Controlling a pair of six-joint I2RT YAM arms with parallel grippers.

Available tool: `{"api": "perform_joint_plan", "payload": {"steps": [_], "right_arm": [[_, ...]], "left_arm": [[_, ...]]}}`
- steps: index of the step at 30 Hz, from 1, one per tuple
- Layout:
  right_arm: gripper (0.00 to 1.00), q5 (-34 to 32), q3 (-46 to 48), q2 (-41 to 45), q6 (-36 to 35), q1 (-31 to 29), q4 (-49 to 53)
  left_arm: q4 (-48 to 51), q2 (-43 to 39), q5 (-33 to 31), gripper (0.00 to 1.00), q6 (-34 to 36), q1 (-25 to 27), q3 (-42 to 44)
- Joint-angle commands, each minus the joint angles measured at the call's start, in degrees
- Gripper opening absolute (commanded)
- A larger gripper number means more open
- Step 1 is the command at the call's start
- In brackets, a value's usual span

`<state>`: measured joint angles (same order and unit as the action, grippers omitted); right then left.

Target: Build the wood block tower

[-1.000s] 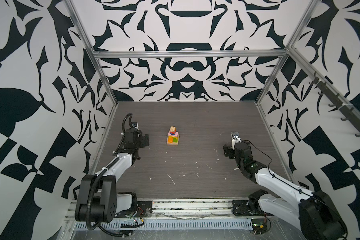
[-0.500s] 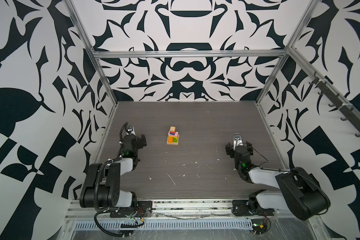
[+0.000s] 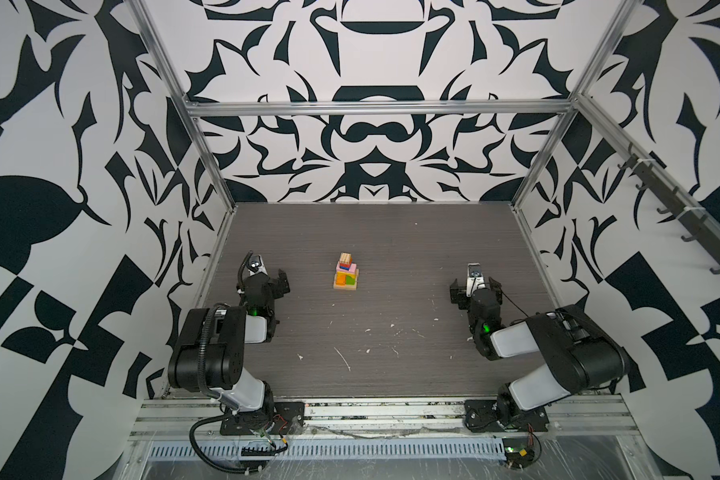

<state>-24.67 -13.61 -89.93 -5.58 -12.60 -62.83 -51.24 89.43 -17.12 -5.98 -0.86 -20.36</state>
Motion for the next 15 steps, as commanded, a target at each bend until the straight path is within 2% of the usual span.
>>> {"api": "perform_joint_plan", "payload": {"steps": [1,3,15], "right_arm": [[0.99,2.2,-6.0,0.1,5.0,2.9,6.9],[0.98,5.9,-6.5,0.7,7.4,6.0,9.7],[1.0,5.5,-5.7,0.8,7.4,5.8,8.5]], "left_arm": [[-1.8,-0.5,-0.8,0.99,-0.6,-0.3,-0.6],[-1.8,-0.5,-0.9,1.0,-0.6,-0.3,-0.7],[-1.8,-0.5,-0.8,0.99,-0.7,-0.3,-0.7]]}}
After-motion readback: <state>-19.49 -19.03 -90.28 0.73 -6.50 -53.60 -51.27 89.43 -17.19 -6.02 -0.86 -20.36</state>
